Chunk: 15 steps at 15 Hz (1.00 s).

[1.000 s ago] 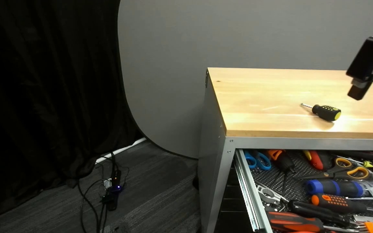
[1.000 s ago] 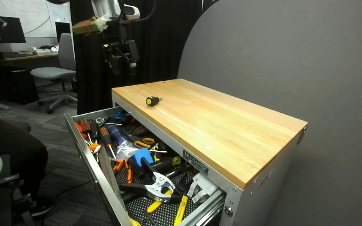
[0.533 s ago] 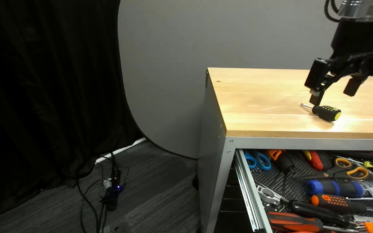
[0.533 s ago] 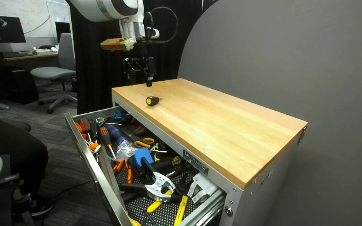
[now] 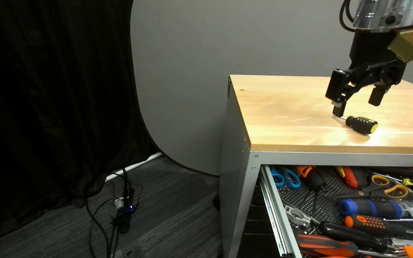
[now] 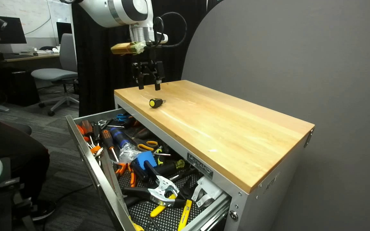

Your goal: Put the screwdriver in the first top drawer then close the drawer

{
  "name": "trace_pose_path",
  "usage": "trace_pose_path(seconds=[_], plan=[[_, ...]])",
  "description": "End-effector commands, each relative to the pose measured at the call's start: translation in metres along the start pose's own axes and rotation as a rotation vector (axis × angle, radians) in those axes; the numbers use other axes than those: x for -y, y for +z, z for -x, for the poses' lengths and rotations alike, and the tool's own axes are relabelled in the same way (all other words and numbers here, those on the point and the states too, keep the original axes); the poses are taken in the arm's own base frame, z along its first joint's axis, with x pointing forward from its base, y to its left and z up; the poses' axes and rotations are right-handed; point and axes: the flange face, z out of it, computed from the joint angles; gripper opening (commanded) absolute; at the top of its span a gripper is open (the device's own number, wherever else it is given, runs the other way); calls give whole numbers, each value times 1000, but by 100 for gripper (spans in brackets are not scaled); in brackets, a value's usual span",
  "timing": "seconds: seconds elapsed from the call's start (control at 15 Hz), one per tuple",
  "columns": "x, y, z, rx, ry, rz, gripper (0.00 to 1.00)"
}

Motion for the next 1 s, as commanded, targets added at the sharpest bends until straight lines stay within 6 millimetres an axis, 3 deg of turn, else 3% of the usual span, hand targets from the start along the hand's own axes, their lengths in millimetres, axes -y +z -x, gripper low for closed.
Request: trace_pose_path(seconds=[0.0,0.33,0.8,0.93], plan=[[-12,-5,-11,25,3,67,100],[-27,11,-12,81,32,73,100],[-31,29,-15,89,63,70,100],[-31,32,-16,92,64,76,74]])
